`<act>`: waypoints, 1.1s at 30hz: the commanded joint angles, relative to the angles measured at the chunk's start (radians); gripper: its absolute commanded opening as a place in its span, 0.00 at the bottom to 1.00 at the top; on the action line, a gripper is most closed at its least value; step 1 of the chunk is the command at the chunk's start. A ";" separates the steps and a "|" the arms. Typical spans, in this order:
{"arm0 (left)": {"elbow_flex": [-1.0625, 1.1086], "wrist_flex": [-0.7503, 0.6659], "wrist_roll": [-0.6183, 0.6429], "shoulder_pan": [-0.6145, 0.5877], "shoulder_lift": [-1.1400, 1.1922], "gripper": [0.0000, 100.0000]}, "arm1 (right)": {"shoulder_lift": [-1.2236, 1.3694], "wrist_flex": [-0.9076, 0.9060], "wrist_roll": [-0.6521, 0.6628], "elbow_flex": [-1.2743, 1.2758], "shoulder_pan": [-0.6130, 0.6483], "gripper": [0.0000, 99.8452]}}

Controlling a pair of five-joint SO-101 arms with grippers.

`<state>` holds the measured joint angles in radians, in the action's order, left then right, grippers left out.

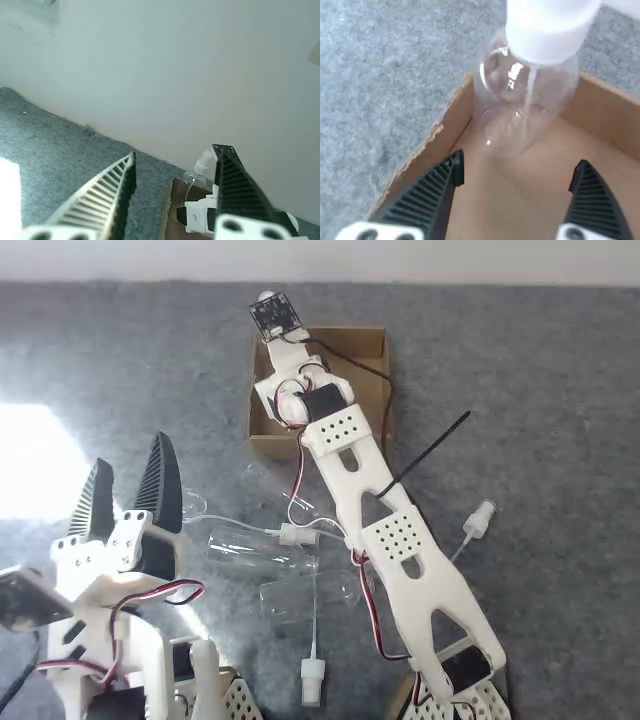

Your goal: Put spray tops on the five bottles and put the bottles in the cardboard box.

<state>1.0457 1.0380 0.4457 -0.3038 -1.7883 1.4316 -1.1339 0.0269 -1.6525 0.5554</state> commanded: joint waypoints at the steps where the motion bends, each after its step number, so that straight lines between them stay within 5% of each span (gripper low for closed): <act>1: -0.048 -0.003 0.008 -0.003 -0.005 0.24 | -0.119 -0.047 0.011 -0.029 -0.013 0.32; 20: -0.047 -0.021 0.008 -0.009 -0.005 0.24 | -0.292 -0.311 -0.041 -0.029 -0.013 0.21; 33: -0.041 -0.020 0.008 -0.009 -0.005 0.24 | -0.453 -0.668 -0.040 -0.023 -0.061 0.21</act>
<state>1.0457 1.0365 0.4457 -0.3084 -1.7883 1.1139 -1.7200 -0.0038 -1.6525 0.5294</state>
